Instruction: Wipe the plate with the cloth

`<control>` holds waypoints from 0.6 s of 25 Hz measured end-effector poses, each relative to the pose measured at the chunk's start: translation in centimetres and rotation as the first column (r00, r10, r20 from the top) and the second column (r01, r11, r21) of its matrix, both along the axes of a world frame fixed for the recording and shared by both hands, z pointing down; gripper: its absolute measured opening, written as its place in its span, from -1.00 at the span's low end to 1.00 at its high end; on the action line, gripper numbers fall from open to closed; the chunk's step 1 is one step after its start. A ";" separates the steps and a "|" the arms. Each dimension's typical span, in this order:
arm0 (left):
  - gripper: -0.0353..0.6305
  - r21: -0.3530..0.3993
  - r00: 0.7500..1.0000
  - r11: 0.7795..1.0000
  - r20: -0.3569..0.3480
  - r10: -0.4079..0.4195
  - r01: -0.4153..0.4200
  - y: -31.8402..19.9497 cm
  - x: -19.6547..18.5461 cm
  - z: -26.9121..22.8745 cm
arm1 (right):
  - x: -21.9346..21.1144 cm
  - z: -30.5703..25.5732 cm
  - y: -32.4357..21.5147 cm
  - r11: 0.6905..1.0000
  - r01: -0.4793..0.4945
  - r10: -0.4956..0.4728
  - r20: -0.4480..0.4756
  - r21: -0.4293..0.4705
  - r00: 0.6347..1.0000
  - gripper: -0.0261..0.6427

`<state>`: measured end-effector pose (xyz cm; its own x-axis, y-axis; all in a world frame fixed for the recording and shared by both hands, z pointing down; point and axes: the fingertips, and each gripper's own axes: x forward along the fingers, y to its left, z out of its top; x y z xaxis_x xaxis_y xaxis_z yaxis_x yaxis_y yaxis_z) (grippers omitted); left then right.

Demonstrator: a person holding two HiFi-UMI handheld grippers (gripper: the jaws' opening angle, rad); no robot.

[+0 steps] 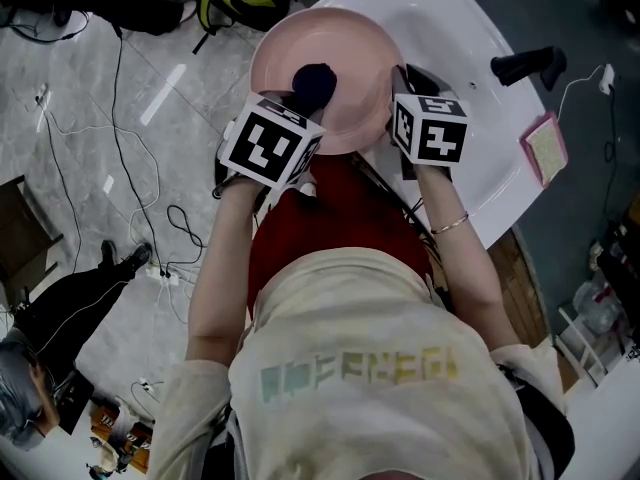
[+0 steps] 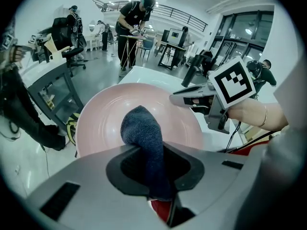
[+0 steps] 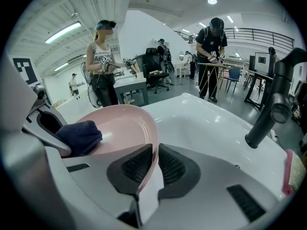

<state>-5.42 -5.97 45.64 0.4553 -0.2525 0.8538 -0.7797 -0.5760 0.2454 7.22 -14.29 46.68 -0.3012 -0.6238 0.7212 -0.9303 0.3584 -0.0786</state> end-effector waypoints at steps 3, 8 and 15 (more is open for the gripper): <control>-0.65 0.010 1.000 1.000 0.023 -0.014 0.014 -0.4 -0.8 0.0 | 0.0 0.0 0.0 1.000 -0.002 0.002 0.002 0.000 1.000 -0.76; -0.65 0.025 0.998 0.999 0.053 -0.041 0.040 -1.5 -2.3 0.0 | 0.0 -0.1 -0.1 1.000 -0.002 0.002 0.001 0.004 1.000 -0.76; -0.65 0.105 0.988 0.989 0.101 -0.117 0.107 -3.8 -5.0 -0.4 | 0.0 -0.1 0.0 1.000 0.003 -0.003 -0.002 0.012 1.000 -0.76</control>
<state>-10.44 -9.73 45.28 0.3267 -0.3822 0.8644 -0.8594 -0.5008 0.1034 7.17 -14.26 46.61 -0.3019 -0.6314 0.7142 -0.9292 0.3623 -0.0725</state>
